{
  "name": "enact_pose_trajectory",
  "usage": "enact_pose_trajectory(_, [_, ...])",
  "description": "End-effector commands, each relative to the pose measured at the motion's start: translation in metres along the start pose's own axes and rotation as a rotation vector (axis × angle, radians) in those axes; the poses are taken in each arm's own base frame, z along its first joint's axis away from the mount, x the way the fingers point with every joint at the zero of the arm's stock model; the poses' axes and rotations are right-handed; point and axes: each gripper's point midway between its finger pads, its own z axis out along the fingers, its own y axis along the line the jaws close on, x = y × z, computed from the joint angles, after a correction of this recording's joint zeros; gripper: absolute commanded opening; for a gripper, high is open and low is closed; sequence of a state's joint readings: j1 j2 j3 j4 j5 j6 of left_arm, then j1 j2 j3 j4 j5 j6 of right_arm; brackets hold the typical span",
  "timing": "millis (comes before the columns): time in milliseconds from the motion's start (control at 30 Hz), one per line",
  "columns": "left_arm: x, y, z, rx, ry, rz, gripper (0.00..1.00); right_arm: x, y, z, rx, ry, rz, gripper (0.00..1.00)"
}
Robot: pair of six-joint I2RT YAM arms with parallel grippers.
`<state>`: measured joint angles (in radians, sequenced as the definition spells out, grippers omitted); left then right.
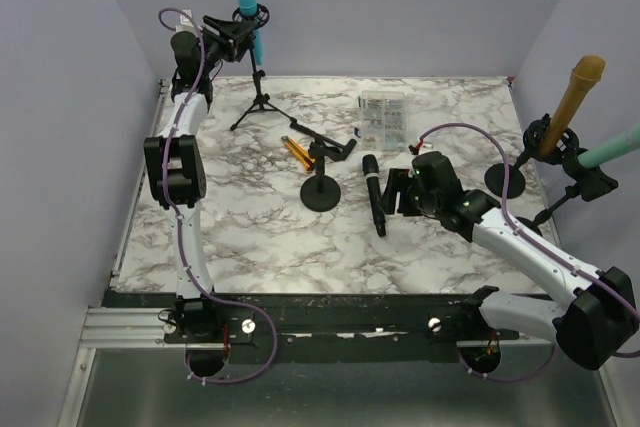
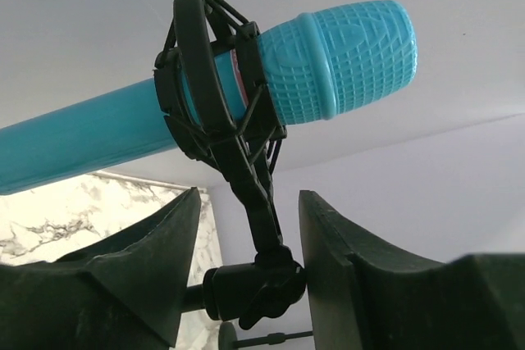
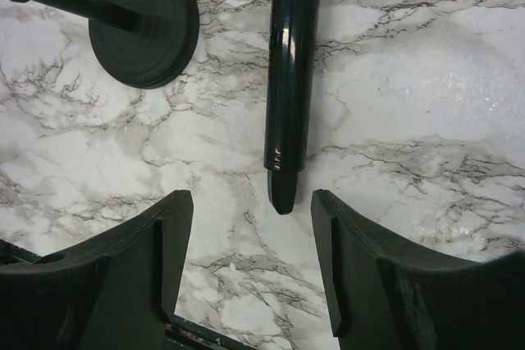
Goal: Remove the microphone from the stand
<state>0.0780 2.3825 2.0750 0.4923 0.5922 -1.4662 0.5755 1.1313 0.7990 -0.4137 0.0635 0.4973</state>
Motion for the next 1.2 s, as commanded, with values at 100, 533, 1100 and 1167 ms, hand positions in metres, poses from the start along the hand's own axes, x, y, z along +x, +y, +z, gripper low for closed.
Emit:
enact_pose_trajectory(100, [0.005, -0.030, 0.002, 0.048, 0.042, -0.046, 0.42, -0.004, -0.001, -0.005, 0.009, -0.005, 0.010, 0.66])
enact_pose_trajectory(533, [0.016, -0.077, -0.025, 0.089, 0.093, -0.047, 0.32, 0.006, 0.002, 0.000, -0.013, 0.029, 0.019, 0.66])
enact_pose_trajectory(1100, [-0.017, -0.120, -0.085, 0.077, -0.028, 0.088, 0.30, 0.011, 0.005, 0.001, -0.041, 0.039, 0.028, 0.66])
enact_pose_trajectory(1167, [-0.015, -0.123, -0.095, 0.067, -0.027, 0.083, 0.29, 0.011, 0.005, 0.001, -0.037, 0.040, 0.028, 0.66])
